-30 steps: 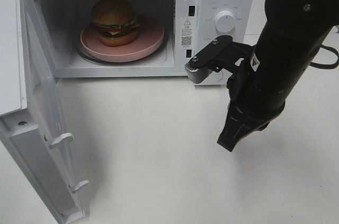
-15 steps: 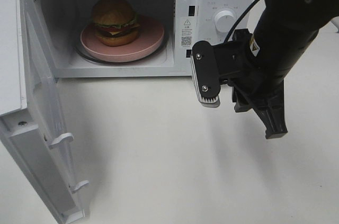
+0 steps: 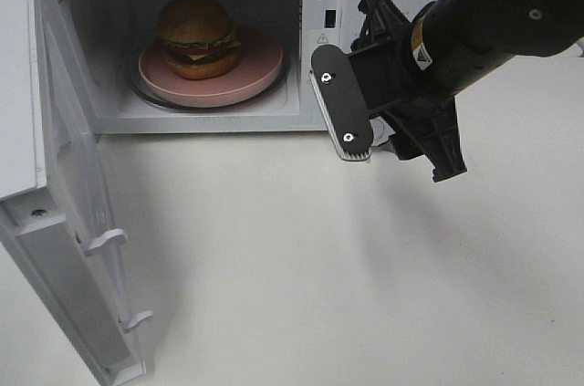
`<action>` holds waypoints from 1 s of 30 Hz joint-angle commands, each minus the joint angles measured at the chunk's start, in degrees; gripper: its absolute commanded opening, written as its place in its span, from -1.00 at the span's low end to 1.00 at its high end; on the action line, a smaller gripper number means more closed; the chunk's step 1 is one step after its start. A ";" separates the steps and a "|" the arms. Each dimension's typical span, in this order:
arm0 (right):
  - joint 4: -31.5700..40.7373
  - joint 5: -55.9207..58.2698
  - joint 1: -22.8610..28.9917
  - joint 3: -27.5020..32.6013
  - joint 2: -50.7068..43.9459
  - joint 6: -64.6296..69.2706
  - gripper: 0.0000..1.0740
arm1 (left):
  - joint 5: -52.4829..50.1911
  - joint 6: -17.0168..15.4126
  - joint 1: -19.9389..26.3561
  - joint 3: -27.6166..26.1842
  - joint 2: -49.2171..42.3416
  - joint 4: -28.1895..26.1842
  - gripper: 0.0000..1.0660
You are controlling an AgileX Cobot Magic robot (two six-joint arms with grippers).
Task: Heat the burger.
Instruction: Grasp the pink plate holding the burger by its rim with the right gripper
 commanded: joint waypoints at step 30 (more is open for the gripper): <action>-0.06 -10.89 3.55 -7.45 6.82 3.72 0.46 | -0.46 -0.17 0.17 -0.06 -0.97 -0.29 0.88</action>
